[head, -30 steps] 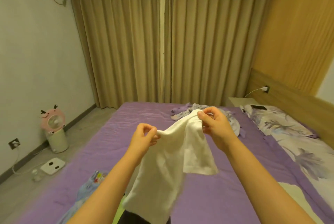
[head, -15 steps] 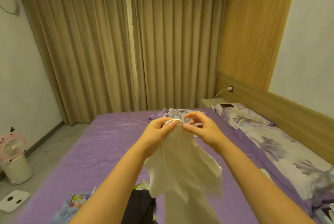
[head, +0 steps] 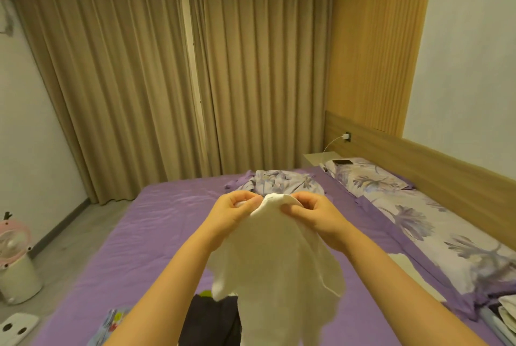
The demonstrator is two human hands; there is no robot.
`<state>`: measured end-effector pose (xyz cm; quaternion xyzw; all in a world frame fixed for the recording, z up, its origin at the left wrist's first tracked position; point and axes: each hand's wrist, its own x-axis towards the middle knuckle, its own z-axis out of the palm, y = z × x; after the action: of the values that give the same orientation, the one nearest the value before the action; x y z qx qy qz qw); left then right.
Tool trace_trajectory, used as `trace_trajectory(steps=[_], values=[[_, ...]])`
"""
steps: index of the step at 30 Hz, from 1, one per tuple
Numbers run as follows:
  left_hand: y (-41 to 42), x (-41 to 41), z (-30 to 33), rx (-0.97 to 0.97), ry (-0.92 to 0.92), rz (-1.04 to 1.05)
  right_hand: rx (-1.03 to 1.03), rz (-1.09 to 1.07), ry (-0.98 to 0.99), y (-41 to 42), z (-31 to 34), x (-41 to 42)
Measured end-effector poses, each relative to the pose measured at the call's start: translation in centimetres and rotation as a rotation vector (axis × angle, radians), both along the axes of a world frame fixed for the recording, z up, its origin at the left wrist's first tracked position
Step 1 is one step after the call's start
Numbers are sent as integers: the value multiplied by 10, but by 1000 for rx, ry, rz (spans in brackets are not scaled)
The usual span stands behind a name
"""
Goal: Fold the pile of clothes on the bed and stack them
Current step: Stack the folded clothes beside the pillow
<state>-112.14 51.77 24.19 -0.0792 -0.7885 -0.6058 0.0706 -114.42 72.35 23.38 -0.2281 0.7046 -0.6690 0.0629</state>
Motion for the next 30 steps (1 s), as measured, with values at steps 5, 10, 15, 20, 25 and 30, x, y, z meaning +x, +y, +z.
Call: trace_trajectory(steps=[5, 10, 15, 20, 25, 30], values=[[-5, 16, -3, -137, 127, -147, -21, -24, -3, -26, 0, 11], [-3, 19, -8, -53, 183, -105, 20, -34, -9, -32, -2, 21], [0, 14, -6, 123, -10, -177, 55, 14, -55, -7, 7, 31], [5, 1, 1, 211, -35, -138, 152, -68, -84, 40, -4, 38], [16, -15, 9, 142, 32, -42, 137, -143, -112, 101, -8, 30], [39, -22, 12, 86, 62, 21, 133, -186, -61, 151, -5, 17]])
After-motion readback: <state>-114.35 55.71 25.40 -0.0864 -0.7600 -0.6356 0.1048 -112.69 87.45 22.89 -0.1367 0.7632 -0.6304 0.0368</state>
